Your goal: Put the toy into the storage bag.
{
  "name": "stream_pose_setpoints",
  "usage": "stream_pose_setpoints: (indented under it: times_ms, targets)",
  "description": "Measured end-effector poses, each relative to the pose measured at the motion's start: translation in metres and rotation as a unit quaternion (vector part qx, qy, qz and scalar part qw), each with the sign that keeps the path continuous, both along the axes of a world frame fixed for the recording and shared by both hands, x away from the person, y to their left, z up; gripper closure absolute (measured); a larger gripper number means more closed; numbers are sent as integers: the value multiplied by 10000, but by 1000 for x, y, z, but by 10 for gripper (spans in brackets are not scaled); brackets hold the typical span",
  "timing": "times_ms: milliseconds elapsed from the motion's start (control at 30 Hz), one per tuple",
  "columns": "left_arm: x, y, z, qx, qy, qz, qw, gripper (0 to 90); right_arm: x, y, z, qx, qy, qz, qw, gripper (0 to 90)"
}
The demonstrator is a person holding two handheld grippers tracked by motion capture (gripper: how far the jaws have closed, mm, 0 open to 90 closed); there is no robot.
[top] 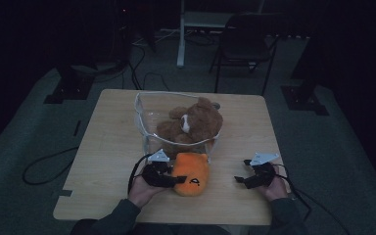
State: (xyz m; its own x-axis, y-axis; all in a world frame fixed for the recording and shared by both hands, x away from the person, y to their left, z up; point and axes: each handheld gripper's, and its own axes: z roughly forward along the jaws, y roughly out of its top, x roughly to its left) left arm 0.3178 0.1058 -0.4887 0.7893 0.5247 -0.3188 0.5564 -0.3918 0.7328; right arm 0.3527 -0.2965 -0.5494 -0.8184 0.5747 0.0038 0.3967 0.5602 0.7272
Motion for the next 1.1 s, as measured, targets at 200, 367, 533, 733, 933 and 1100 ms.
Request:
stream_pose_setpoints:
  times_ms: [200,367,533,733,933,1100]
  targets:
    - [-4,3,9,-40,-179,-78,9998,482,0,0,0,0,1,0,10000,146]
    - [-6,5,18,-72,-303,-142,9994,482,0,0,0,0,-1,-1,10000,146]
    - [-9,7,25,-117,-394,-153,9990,482,0,0,0,-1,-1,-1,10000,146]
    - [-11,7,31,-122,-492,-228,9985,482,0,0,0,-3,0,1,10000,146]
    - [-16,5,37,-105,-606,-325,9976,482,0,0,0,-4,4,0,10000,146]
    - [-21,3,44,-118,-733,-412,9964,482,0,0,0,-4,3,1,10000,146]
